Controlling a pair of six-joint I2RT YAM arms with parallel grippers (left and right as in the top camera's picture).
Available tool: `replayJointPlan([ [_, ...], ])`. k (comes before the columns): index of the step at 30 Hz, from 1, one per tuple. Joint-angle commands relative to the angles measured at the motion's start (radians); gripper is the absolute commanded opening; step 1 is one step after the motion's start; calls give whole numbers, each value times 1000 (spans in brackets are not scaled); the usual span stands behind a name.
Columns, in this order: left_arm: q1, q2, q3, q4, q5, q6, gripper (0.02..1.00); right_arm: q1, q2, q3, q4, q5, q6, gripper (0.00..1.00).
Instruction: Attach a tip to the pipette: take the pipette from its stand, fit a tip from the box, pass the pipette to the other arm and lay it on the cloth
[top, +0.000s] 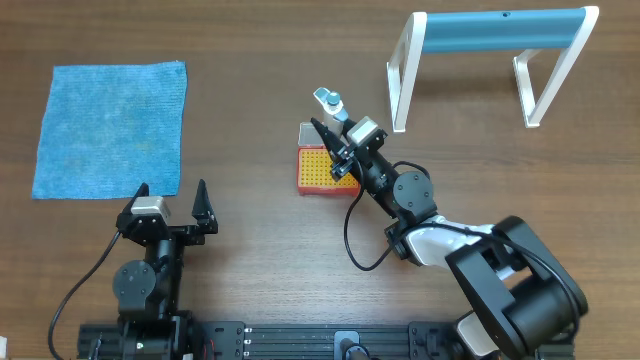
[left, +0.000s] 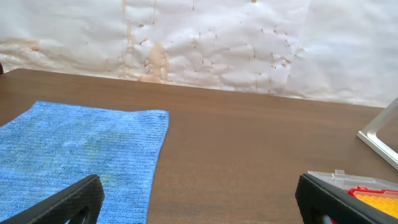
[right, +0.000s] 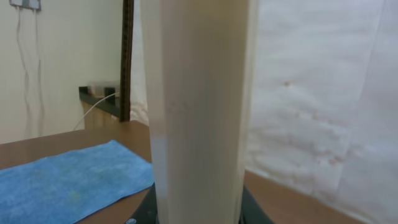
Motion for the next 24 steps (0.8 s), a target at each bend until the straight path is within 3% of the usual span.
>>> replayJointPlan([
  [1,-4,-6,-5,-2,-15,9,998,18,66,48,5,-9,98,75],
  [24,-4,-6,-5,-2,-15,9,998,16,120,34,-35,-9,97,75],
])
